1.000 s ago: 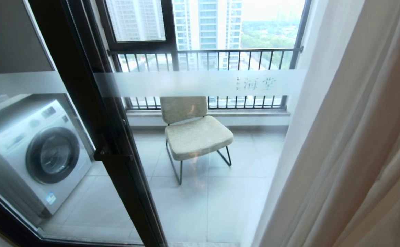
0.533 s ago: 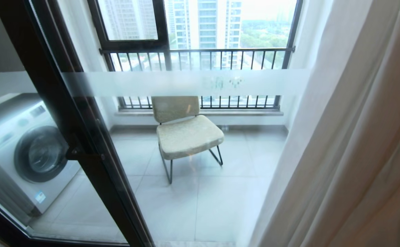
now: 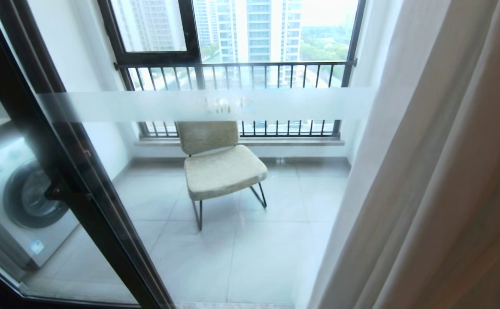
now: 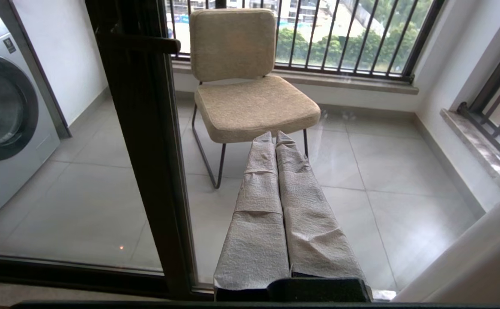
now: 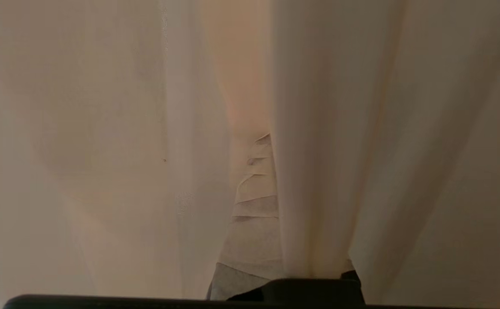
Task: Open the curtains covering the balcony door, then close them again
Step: Pull the inner curtains open on both sides
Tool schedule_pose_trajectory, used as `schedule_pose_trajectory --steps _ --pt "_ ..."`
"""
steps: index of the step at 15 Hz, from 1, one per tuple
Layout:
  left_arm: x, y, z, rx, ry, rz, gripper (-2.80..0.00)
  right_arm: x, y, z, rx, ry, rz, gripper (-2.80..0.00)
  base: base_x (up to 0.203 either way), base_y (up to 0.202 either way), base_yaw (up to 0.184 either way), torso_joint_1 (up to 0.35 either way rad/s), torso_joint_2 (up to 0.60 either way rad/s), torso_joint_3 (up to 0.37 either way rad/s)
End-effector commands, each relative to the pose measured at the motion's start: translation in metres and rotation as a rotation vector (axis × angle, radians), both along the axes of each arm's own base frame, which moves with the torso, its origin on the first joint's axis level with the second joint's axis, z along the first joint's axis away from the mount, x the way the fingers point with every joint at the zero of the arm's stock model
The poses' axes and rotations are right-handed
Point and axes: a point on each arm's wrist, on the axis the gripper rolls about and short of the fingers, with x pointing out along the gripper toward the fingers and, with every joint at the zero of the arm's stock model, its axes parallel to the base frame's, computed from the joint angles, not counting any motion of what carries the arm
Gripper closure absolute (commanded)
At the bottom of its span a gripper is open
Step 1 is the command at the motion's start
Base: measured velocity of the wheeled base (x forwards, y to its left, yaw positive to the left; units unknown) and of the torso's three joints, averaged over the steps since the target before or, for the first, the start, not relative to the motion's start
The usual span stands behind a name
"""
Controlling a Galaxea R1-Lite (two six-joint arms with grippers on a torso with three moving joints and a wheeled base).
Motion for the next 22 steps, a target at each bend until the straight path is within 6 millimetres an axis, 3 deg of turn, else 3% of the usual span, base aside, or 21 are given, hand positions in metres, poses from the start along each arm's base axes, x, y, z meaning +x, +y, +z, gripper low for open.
schedule_pose_trajectory --steps 1,7,19,22 --pt "0.0 0.0 0.0 -0.001 -0.001 0.001 0.0 -0.0003 0.0001 0.0005 -0.002 -0.005 0.0 0.0 0.0 -0.191 0.002 0.002 0.0 0.002" --pt "0.0 0.0 0.0 0.001 -0.001 0.001 0.0 -0.0029 0.0007 0.001 -0.003 -0.011 0.0 0.0 0.0 -0.163 0.0 0.001 0.0 0.003" --pt "0.0 0.0 0.0 0.001 -0.001 0.0 0.0 -0.0097 0.0024 0.004 -0.002 -0.005 0.002 0.0 0.0 0.0 0.0 0.0 0.0 0.0" --pt "0.0 0.0 0.0 0.001 -0.001 0.001 0.0 -0.0021 0.0007 0.0078 0.006 0.017 0.003 0.0 0.0 0.0 0.0 0.0 0.0 0.0"
